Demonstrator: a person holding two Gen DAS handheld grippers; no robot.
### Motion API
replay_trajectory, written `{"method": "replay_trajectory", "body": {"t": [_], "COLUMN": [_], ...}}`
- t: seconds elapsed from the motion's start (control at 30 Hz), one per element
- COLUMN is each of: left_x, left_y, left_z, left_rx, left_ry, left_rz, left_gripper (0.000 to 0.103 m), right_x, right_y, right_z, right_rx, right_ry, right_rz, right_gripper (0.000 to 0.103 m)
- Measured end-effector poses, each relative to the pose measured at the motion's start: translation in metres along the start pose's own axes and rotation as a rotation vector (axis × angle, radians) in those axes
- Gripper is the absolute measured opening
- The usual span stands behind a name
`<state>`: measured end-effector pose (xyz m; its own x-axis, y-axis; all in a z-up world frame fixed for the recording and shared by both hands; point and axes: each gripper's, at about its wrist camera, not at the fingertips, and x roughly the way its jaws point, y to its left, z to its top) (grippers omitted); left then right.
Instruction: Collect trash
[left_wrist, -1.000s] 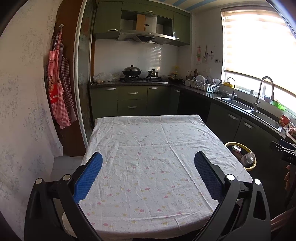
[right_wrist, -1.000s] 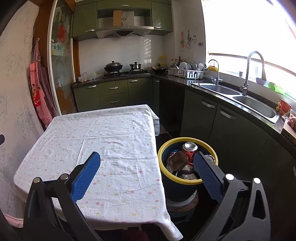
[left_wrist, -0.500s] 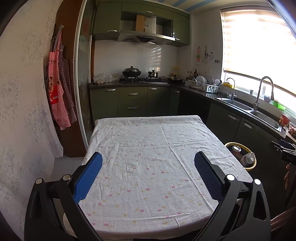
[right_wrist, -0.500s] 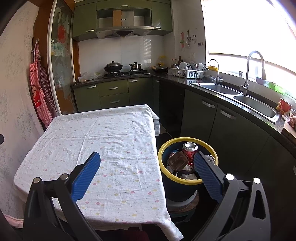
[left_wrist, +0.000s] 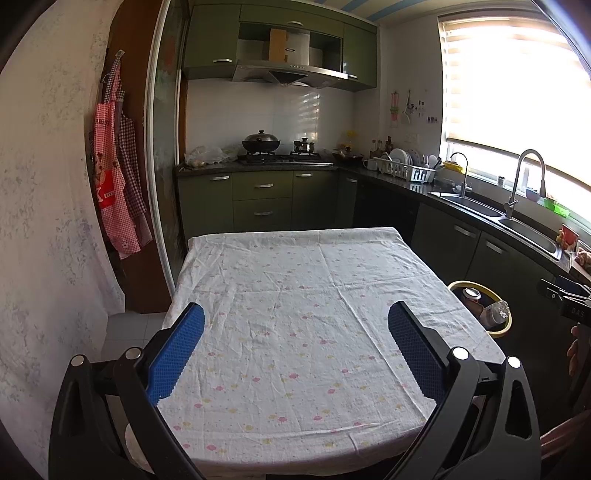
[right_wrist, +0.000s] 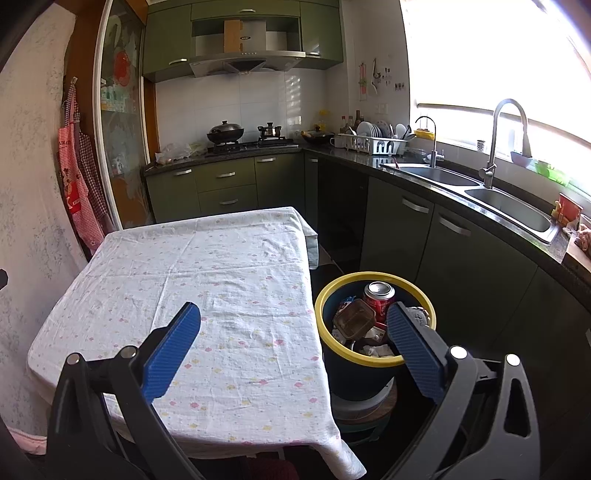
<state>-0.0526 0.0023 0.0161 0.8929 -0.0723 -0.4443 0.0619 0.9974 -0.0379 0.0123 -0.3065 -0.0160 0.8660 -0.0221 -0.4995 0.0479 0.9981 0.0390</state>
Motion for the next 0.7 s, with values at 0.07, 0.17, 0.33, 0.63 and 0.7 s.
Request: {"method": "replay_trajectory", "body": {"t": [0.07,0.17,0.33,0.63,0.7], "left_x": [0.0011,0.0016,0.0017,0.0043,0.0048], "left_y": [-0.0003,-0.0002,-0.0001,-0.0005,-0.0007], "left_z": [-0.0002,-0.0013,-0.0013,-0.0031,-0.003], "left_rx": [0.003,0.004,0.003,0.009,0.009], "left_ry": [0.002,0.004,0.002,0.006,0.006], "left_rz": [0.0,-0.002,-0.001,-0.001,-0.001], "left_gripper": [0.098,0.098,0.098,0.098,0.098], "right_x": [0.0002,0.0005,0.0005,0.0011,0.0022], "right_y": [0.0,0.0004,0.0,0.0005,0.0015], "right_z": [0.0001,-0.0004,-0.0003,-0.0011,-0.0017], "right_rx": [-0.001,0.0,0.001,0.001,0.001], "right_ry": [0.001,0.002,0.001,0.004,0.005], "right_rz": [0.0,-0.001,-0.001,-0.002,-0.003], "right_gripper": [0.096,0.096,0.096,0.096,0.096]}}
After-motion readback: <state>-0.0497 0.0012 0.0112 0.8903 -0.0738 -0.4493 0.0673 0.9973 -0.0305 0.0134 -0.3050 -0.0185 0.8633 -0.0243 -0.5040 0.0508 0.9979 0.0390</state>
